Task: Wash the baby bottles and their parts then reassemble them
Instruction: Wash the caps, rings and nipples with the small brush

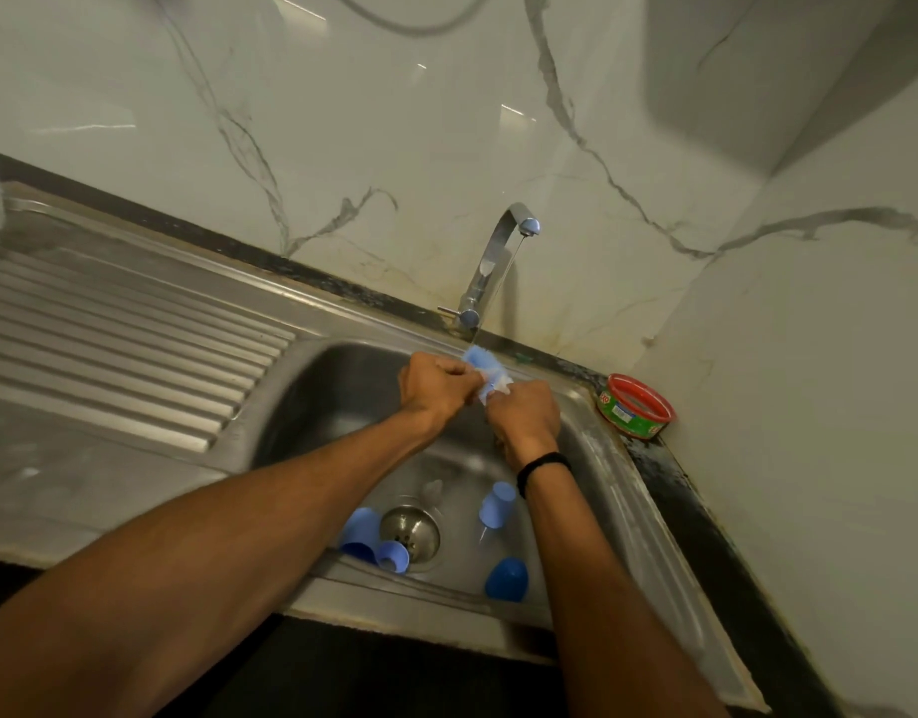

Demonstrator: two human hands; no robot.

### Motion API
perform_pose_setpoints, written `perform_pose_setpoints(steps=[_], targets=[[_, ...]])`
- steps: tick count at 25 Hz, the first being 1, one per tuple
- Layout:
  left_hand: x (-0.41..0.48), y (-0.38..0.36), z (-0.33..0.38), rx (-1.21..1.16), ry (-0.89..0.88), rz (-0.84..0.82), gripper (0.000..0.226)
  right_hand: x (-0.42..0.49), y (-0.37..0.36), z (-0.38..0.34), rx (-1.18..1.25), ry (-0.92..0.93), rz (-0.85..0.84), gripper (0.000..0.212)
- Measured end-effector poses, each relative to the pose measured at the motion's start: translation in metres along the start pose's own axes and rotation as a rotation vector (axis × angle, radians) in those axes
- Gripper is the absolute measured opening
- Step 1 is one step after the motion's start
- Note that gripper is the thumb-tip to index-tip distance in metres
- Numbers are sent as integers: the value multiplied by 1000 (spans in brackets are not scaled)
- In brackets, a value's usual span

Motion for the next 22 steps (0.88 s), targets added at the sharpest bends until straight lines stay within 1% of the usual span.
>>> perform_pose_setpoints(steps=[1, 4, 7, 10, 13, 15, 16, 18, 19, 21, 22], targets=[[0, 0, 1, 31, -2, -11, 11, 0, -2, 3, -12, -15, -8, 32], [3, 7, -3, 82, 2, 48, 13, -1, -11, 5, -32, 2, -64, 28], [3, -2, 3, 131, -53, -53, 9, 2, -7, 8, -59, -33, -44, 27], [8, 5, -6, 104, -8, 11, 14, 3, -9, 6, -27, -6, -77, 31], [9, 2, -6, 100, -23, -79, 12, 4, -6, 7, -30, -30, -46, 33], [10, 7, -9, 110, -21, -33, 14, 3, -8, 5, -1, -12, -71, 31], [8, 6, -7, 102, -33, -37, 13, 3, -7, 5, 3, -7, -67, 31], [5, -3, -2, 104, -55, -110, 10, 6, 0, 7, -9, -33, -35, 33], [6, -3, -3, 117, -44, -105, 10, 5, -1, 9, 5, -49, -45, 34], [7, 7, -9, 136, -20, -28, 12, 1, -8, 8, 53, -40, -83, 33], [8, 7, -10, 113, -27, -33, 11, 1, -9, 6, 55, -33, -82, 34]])
Point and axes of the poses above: each hand's wrist, its own x-axis towards the middle knuckle, its own y-axis out of the back of the hand, z = x × y, the point moved 7 cm from there along x, towards the middle knuckle, and after that the axes turned 13 degrees about x, right-handed, at the moved point
